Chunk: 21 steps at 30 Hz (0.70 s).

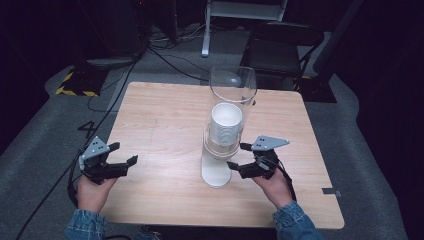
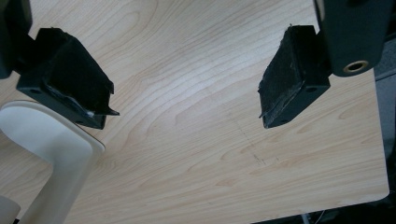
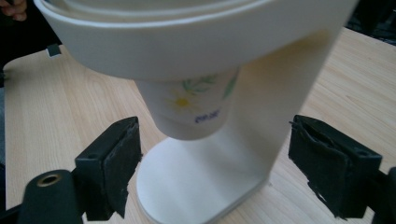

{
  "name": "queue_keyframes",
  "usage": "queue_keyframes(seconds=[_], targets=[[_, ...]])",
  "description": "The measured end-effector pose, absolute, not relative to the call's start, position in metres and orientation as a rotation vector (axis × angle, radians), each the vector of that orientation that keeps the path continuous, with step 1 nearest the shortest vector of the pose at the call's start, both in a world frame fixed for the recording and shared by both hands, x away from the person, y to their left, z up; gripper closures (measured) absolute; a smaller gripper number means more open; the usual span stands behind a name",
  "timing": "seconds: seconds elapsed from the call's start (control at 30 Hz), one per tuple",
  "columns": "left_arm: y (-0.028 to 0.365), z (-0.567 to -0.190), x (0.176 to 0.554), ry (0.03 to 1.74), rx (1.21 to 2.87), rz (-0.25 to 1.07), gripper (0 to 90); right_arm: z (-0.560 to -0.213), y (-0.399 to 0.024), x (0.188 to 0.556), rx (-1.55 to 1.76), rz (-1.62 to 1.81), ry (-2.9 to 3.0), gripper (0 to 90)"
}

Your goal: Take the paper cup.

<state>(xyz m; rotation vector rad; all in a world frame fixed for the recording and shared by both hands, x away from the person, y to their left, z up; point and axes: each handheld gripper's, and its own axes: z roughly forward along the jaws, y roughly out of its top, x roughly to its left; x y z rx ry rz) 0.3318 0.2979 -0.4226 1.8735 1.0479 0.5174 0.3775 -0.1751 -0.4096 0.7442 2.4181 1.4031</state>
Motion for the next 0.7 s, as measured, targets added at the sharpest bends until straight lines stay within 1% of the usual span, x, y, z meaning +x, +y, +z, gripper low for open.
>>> queue_keyframes(seconds=[0.13, 0.2, 0.5, 0.67, 0.7], targets=[[0.297, -0.423, 0.332, 1.068, 1.878, 0.529, 17.3, -0.416, -0.165, 0.381, 0.755, 1.434, 2.44, 17.4], [0.298, -0.426, 0.333, 1.091, 1.859, 0.507, 17.3, -0.419, -0.158, 0.384, 0.744, 1.47, 2.433, 17.2], [0.299, -0.428, 0.334, 1.079, 1.859, 0.493, 17.3, -0.423, -0.144, 0.391, 0.77, 1.563, 2.394, 17.6], [0.298, -0.428, 0.334, 1.077, 1.861, 0.491, 17.3, -0.422, -0.142, 0.392, 0.762, 1.582, 2.369, 20.5], [0.299, -0.428, 0.335, 1.074, 1.866, 0.491, 17.3, -0.422, -0.141, 0.392, 0.763, 1.584, 2.36, 23.4]])
